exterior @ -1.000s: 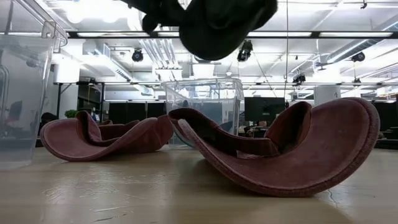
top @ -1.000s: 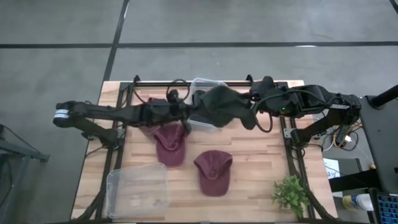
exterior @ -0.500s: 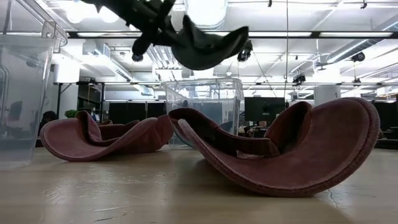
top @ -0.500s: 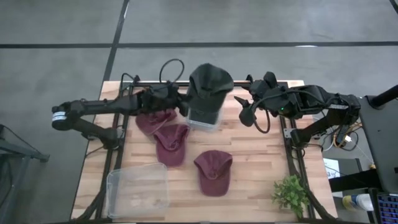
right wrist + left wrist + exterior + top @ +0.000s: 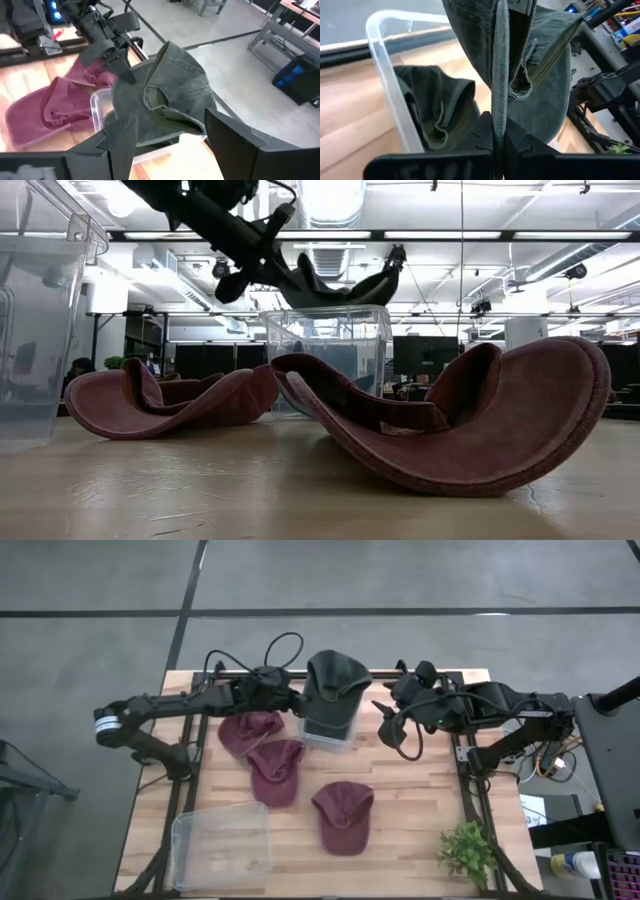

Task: Pick and place caps into container
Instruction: Put the green cap into the top transparent container

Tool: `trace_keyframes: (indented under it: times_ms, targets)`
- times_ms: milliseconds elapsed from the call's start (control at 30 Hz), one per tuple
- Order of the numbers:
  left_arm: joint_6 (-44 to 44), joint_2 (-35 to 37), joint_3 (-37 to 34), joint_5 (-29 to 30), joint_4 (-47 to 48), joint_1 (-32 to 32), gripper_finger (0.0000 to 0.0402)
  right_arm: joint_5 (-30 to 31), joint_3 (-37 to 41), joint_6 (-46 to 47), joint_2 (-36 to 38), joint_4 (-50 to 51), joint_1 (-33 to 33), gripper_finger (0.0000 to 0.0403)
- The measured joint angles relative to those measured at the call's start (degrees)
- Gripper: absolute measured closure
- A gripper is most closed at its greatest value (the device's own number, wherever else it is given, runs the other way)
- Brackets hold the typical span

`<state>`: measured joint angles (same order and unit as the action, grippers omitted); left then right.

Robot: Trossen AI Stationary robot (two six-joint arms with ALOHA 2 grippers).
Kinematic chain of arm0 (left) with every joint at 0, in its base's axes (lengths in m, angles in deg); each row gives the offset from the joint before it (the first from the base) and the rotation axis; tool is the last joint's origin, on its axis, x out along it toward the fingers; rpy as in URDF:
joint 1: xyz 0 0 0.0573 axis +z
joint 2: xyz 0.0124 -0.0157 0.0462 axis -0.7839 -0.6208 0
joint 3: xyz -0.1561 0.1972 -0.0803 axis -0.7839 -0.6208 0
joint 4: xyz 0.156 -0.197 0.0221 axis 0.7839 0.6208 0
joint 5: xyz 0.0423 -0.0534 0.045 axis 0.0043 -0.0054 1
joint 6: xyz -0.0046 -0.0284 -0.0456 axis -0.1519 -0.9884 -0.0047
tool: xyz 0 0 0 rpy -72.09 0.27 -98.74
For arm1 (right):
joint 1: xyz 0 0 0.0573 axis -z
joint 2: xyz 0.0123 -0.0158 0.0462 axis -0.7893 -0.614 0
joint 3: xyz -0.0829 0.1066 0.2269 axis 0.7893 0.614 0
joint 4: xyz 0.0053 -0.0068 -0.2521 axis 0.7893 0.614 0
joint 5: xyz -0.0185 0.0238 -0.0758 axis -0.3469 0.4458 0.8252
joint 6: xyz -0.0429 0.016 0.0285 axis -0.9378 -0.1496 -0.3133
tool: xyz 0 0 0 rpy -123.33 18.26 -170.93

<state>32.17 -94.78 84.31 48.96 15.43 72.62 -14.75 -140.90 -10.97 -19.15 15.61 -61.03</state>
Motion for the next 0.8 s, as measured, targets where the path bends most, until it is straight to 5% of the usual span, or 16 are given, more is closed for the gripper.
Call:
trace_keyframes:
  times_ms: [400,800]
  targets:
    - [-3.79,-0.71,0.0,-0.67,1.06,0.0,0.0383,-0.02,2.7,0.34,-0.07,-0.05,0.04,0.0177]
    - [-4.3,-1.9,0.0,-4.84,1.31,0.0,0.0269,-2.62,2.96,3.33,-0.06,0.25,0.04,0.0177]
